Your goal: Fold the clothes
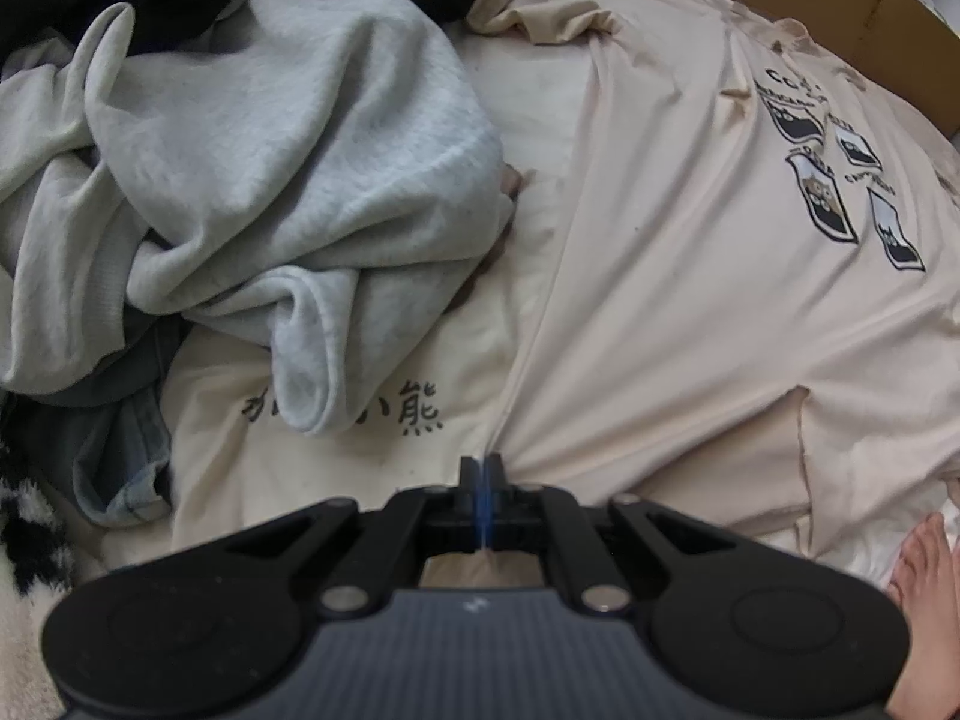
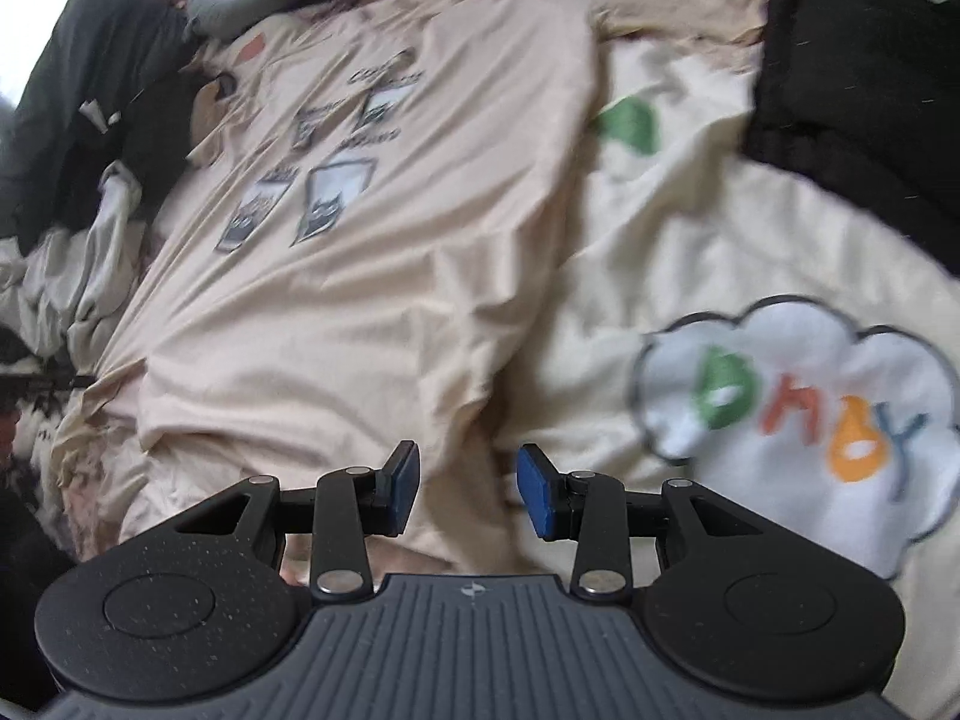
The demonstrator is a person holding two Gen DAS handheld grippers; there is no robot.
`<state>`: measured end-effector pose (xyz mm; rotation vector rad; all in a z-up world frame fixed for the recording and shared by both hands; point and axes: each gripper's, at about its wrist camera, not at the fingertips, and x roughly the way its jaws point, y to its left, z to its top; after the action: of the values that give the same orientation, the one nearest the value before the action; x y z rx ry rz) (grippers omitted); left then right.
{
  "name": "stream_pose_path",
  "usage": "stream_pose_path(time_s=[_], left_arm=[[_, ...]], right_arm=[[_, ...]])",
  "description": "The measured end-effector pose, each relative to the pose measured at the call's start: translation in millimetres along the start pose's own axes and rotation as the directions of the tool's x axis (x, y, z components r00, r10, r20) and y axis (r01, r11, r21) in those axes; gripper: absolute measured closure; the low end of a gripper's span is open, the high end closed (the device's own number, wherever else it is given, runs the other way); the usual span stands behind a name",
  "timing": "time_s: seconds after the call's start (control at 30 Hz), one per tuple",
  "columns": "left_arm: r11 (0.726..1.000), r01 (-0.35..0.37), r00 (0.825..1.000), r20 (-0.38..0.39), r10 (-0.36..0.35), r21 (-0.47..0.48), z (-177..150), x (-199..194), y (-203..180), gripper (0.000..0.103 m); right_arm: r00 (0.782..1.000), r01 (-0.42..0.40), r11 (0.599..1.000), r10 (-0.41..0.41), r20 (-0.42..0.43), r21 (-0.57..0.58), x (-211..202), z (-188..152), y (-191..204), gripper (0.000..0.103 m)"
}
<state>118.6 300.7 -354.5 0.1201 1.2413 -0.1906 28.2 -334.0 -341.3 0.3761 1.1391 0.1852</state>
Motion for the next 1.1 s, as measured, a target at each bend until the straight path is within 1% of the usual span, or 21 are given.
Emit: stream_pose_path(time_s=[0.1,0.23,0.4,0.47,0.6,0.63,0.7,0.73,0.77,0.87,1.1], left_arm=[[1.000,-0.003,1.000,-0.004,0.003,0.001,-1,2,-1,0.102],[1.000,-0.007,1.000,-0.007,0.007,-0.003,0,4,-2,0.102],[1.000,-0.012,1.000,-0.020,0.012,0.007,2,6,-3,0.102],[1.000,-0.015,1.000,-0.025,0.015,0.016,3,7,-4,0.102],[0.999,-0.019,0.999,-0.032,0.020,0.027,6,8,-5,0.102],[0.999,-0.020,0.999,-0.033,0.021,0.029,6,8,-5,0.102],[0.999,-0.021,0.999,-0.034,0.022,0.031,5,7,-5,0.102],[0.999,-0.020,0.999,-0.033,0.021,0.030,4,6,-6,0.102],[0.999,-0.019,0.999,-0.033,0.020,0.030,4,4,-6,0.102],[0.999,-0.007,1.000,-0.030,0.008,0.033,1,-3,-8,0.102],[0.998,0.067,0.998,-0.005,-0.067,-0.011,0,-29,-5,0.103]], right_arm=[[0.998,0.052,0.999,-0.052,-0.031,-0.007,3,-4,-11,0.059],[0.996,0.060,0.997,-0.064,-0.069,-0.052,17,-14,-7,0.059],[0.996,0.057,0.994,-0.062,-0.056,-0.089,29,-22,6,0.059],[0.997,0.059,0.994,-0.064,-0.048,-0.096,33,-22,10,0.063],[0.997,0.054,0.993,-0.058,-0.043,-0.101,39,-21,13,0.066],[0.997,0.049,0.993,-0.054,-0.048,-0.103,42,-20,14,0.074],[0.997,0.037,0.994,-0.044,-0.058,-0.106,45,-18,14,0.084],[0.998,0.029,0.994,-0.036,-0.060,-0.103,45,-18,15,0.096],[0.998,0.021,0.995,-0.027,-0.062,-0.097,43,-18,15,0.100],[0.998,0.012,0.998,-0.016,-0.059,-0.069,33,-19,17,0.103],[0.998,0.013,1.000,-0.012,-0.065,0.014,0,-23,18,0.103]])
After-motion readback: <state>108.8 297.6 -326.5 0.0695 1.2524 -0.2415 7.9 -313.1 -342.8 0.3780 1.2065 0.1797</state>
